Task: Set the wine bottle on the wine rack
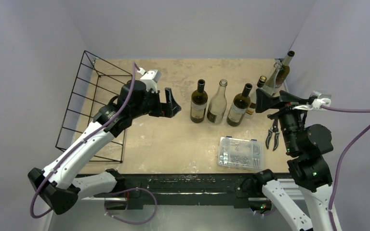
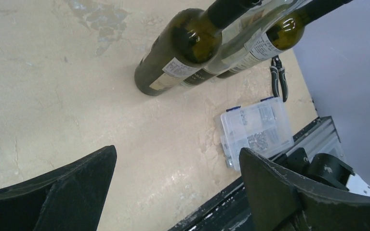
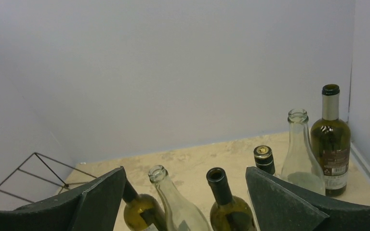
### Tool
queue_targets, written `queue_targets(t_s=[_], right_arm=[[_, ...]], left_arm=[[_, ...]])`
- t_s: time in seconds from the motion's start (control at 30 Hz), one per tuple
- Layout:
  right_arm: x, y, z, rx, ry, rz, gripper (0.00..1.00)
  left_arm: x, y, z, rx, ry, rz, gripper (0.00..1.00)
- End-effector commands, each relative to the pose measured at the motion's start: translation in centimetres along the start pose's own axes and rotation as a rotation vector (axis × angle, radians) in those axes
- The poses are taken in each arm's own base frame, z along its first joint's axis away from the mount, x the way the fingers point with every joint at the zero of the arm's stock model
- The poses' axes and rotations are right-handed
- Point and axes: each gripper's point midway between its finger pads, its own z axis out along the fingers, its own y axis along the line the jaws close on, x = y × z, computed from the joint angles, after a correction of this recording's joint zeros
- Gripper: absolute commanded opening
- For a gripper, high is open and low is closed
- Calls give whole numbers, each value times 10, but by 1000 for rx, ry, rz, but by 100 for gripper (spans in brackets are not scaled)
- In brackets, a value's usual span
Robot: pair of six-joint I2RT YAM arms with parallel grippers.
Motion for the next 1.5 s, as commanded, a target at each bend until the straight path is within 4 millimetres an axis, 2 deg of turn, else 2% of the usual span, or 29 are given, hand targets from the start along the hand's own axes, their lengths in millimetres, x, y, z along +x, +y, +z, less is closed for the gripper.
queue_targets(t_s=[0.0,0.27,0.37,0.53,0.67,0.83,1.47], right_arm=[[-2,1,1,-12,-29,-60,99],[-1,5,-3,-34,-38,-65,99],[-2,6,-5,-42,-42,-64,99],[-2,5,-6,-38,-48,-66,99],[-3,5,-7,-41,-48,-66,99],[-1,6,-6,-45,-45,-68,99],[3,6,-6,-48,-39,-70,99]], left_arm=[[-44,-19,14,-50,-173,105,100],[-75,-56,66,-20,-331,207,100],[-80,-62,88,-36,-319,226,94],[-87,-67,112,-90,-321,253,85],[-88,-71,122,-134,-332,301,77],[-86,-66,125,-222,-354,351,68],[-69,-58,152,-285,-297,325,55]])
